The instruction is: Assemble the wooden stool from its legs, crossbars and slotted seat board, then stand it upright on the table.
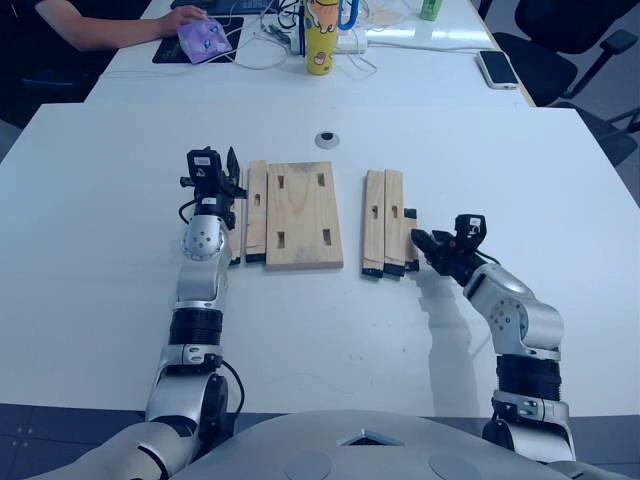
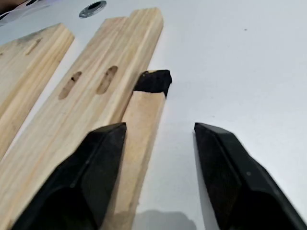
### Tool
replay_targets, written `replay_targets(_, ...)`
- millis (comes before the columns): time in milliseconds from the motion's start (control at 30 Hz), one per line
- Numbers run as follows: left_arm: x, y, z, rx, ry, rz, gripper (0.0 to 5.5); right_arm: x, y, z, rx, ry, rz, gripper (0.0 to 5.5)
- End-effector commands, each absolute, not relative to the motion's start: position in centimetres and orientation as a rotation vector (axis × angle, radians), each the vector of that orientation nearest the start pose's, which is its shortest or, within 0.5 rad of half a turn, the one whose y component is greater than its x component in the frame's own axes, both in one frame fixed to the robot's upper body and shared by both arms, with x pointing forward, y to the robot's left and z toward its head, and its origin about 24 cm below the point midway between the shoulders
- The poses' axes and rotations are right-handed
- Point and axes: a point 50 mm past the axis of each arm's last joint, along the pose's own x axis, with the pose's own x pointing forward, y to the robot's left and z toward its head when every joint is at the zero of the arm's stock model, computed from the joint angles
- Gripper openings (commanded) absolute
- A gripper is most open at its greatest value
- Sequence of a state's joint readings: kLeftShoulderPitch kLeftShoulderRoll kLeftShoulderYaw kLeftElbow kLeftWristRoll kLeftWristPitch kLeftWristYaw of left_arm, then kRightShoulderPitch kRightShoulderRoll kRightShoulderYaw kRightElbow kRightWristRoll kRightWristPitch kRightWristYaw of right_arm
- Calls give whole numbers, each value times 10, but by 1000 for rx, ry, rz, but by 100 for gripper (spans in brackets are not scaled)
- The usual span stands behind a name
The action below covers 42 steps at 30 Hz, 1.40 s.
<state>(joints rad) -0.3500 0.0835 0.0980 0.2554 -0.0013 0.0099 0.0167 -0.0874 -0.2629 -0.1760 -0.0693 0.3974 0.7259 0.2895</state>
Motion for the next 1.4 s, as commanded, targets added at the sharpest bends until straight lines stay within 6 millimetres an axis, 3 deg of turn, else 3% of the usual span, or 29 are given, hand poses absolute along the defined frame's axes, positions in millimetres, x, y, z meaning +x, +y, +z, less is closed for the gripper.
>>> replay_targets(33, 318, 167, 75, 55, -59, 40, 203, 250, -202, 26, 202, 533, 250, 265)
replay_targets(367, 319, 164, 74, 55, -57, 31, 203, 248, -201, 21, 119, 582, 241, 265)
replay_targets(600, 320, 165, 73, 54, -57, 30, 203, 261, -211, 51, 208, 332, 142, 265)
replay_targets(1133, 318, 165, 73, 56, -54, 30, 203, 244, -194, 22, 67, 617, 178, 265)
replay_targets(1400, 318, 165, 72, 57, -52, 31, 203, 246, -194, 31, -18, 766, 85, 265)
